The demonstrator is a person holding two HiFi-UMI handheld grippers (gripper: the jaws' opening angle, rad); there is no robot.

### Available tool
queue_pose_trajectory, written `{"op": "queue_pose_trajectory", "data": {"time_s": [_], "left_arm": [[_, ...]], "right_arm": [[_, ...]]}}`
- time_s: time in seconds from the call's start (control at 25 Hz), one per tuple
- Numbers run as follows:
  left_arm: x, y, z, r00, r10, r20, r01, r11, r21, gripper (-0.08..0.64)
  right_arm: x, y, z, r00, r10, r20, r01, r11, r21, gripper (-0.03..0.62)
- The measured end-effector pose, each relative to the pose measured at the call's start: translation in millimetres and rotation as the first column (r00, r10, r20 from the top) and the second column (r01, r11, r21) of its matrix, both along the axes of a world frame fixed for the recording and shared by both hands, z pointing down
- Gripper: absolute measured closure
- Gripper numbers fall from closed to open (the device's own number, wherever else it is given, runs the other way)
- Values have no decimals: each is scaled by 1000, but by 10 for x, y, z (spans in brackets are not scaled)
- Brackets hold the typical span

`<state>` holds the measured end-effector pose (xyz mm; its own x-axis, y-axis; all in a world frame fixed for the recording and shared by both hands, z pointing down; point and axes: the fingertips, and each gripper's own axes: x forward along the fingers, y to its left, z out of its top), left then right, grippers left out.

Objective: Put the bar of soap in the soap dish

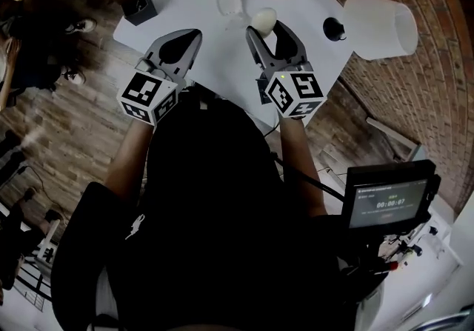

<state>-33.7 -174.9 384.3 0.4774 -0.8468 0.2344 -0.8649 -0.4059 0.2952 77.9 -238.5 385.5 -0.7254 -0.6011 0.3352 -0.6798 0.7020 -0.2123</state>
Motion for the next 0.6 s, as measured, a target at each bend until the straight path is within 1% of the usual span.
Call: {"op": "queue_pose_trajectory", "data": {"time_s": [0.24, 0.44, 0.6], "left_arm": [[-141, -105, 209, 1000, 26, -8, -26, 1000, -13, 555], [-298, -155, 379, 1000, 0, -26, -1, 999, -42, 555], [-436, -161, 410, 999, -17, -28, 16, 999, -48, 555]], "right_arm": [[-159, -189, 117, 999, 15, -48, -16, 1000, -2, 337], [-258, -356, 246, 996, 9, -85, -10, 1000, -10, 339], [-339, -420, 300, 995, 3, -99, -5, 1000, -15, 339]]}}
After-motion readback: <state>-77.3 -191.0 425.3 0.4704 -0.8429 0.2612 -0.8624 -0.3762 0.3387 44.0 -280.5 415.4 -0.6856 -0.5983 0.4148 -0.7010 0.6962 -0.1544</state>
